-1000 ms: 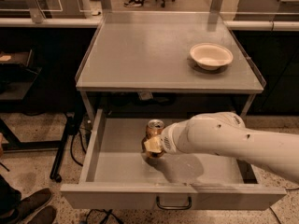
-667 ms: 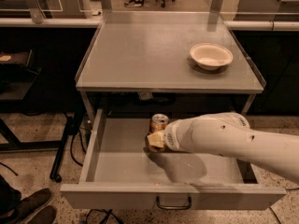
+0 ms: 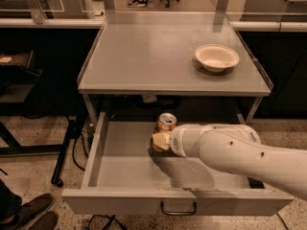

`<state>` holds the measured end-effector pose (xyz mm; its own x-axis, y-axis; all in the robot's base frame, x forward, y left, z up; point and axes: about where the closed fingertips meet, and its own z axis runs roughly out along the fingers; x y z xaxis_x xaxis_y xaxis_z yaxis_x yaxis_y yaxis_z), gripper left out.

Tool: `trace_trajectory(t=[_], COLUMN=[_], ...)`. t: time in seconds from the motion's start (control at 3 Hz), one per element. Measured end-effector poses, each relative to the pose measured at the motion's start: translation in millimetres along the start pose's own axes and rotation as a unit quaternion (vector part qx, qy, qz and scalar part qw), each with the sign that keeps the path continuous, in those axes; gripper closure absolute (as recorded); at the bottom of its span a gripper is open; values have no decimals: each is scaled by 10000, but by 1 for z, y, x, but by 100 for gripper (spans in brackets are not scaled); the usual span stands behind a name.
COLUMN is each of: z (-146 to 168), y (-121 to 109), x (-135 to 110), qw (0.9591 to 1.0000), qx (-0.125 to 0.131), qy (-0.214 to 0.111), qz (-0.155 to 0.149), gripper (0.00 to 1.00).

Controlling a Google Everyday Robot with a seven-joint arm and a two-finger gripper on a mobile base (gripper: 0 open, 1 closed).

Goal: Place orange can into top drawer

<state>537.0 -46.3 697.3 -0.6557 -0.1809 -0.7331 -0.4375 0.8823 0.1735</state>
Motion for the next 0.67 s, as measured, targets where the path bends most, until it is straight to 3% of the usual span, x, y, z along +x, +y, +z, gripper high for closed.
trace_trajectory(t=[0.33, 0.67], z=[-1, -3], y=[1, 1], x=[-2, 16], qw=[10000, 9999], qx=[-2, 53], qy=[-8, 125], qz=[-24, -32], gripper=[100, 100])
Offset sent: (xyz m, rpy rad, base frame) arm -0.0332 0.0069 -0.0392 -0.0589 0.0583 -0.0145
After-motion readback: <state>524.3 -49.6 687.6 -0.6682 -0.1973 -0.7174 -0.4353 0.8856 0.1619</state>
